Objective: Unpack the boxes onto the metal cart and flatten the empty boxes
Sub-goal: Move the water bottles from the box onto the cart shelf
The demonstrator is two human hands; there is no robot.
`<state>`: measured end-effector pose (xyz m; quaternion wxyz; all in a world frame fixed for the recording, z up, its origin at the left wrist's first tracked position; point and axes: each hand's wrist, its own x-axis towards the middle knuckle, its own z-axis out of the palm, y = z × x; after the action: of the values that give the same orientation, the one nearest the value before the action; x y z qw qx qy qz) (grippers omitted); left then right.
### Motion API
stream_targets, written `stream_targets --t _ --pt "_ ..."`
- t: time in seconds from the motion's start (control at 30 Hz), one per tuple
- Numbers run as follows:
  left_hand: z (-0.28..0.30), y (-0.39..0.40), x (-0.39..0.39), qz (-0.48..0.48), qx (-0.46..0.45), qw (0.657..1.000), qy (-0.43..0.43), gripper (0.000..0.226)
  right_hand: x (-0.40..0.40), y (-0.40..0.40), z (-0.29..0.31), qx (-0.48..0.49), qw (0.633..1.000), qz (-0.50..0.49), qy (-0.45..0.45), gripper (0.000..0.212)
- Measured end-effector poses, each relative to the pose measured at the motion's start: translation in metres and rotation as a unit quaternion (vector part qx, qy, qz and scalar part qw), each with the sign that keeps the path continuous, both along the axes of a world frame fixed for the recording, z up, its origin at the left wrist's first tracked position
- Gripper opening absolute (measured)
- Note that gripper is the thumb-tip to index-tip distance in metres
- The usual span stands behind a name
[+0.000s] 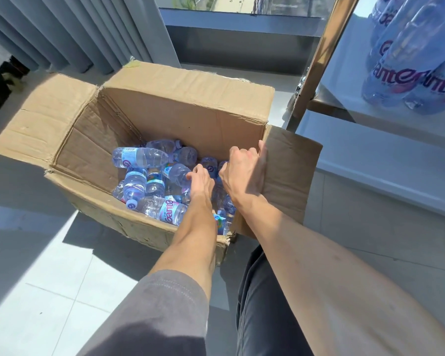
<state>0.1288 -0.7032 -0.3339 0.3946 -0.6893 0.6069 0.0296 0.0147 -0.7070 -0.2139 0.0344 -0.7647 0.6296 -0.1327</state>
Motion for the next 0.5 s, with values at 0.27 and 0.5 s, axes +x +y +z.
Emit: stream_targets --t 0.27,0.5 --pt "0.006 0.002 0.015 0.252 -0.275 0.905 0.207 0.046 0.014 -0.001 -0.001 -0.018 0.999 -0.019 -0.043 0.006" --pt "0.061 0.017 0.023 0.43 -0.421 0.747 0.285 0.044 0.013 -0.005 0.003 -0.006 0.994 -0.046 -0.104 0.022"
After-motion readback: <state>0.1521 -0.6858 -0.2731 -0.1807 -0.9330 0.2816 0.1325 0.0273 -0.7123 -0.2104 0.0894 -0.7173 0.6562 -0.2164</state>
